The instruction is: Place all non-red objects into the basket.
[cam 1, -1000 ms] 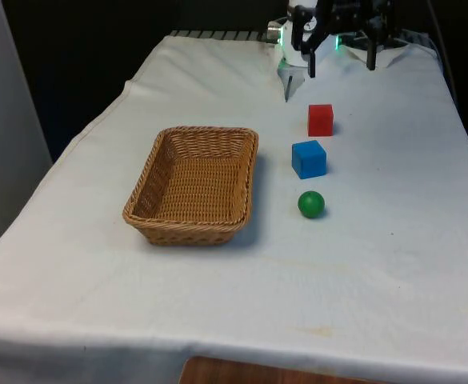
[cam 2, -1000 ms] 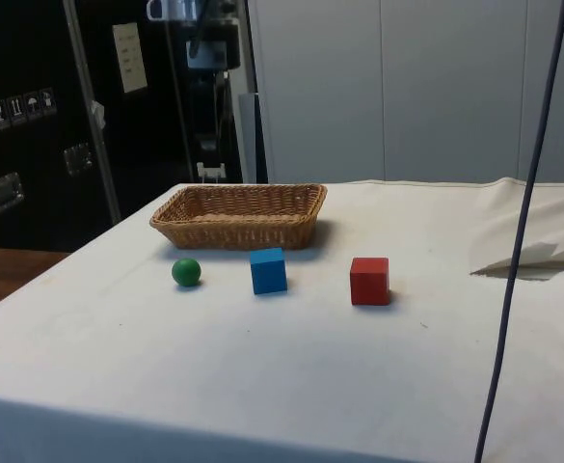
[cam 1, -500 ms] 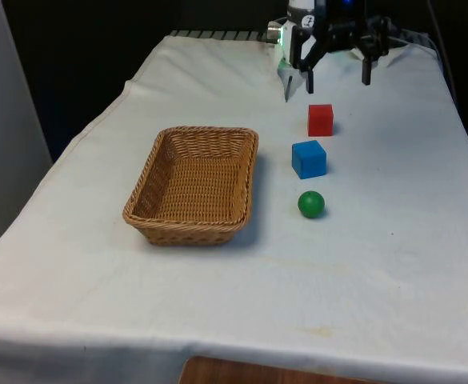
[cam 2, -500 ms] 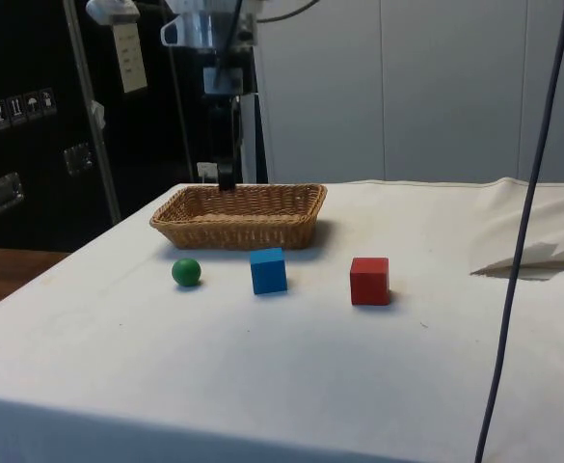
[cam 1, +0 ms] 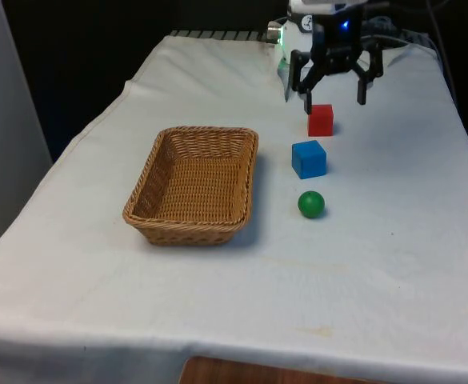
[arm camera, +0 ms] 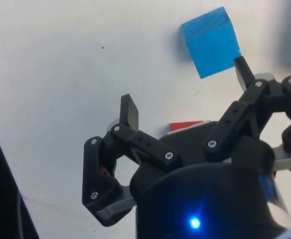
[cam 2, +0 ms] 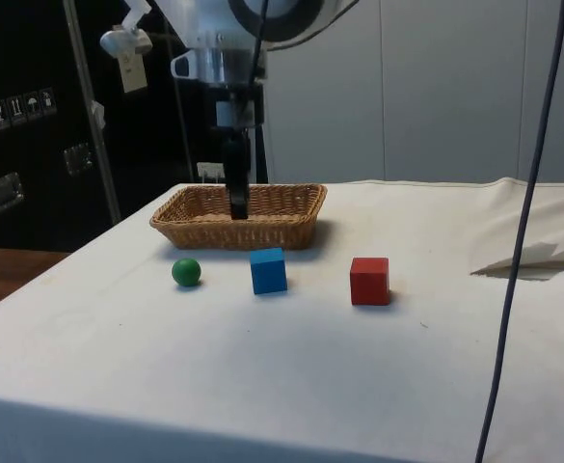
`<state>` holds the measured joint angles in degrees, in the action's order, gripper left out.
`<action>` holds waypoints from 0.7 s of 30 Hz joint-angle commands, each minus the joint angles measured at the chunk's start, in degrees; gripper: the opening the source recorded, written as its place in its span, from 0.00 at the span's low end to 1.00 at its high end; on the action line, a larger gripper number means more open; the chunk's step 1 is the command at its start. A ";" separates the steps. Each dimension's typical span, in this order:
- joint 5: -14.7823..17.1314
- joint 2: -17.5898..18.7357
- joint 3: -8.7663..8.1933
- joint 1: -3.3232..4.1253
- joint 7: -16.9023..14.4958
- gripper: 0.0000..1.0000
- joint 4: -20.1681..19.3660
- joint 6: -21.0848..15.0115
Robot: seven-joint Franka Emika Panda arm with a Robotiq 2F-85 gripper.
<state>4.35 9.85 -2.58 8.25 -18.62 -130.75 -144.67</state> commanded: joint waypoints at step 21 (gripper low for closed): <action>0.11 4.13 -0.92 -0.52 -3.38 1.00 -1.38 -4.76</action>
<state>4.35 14.09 -3.55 7.68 -22.00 -131.67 -148.40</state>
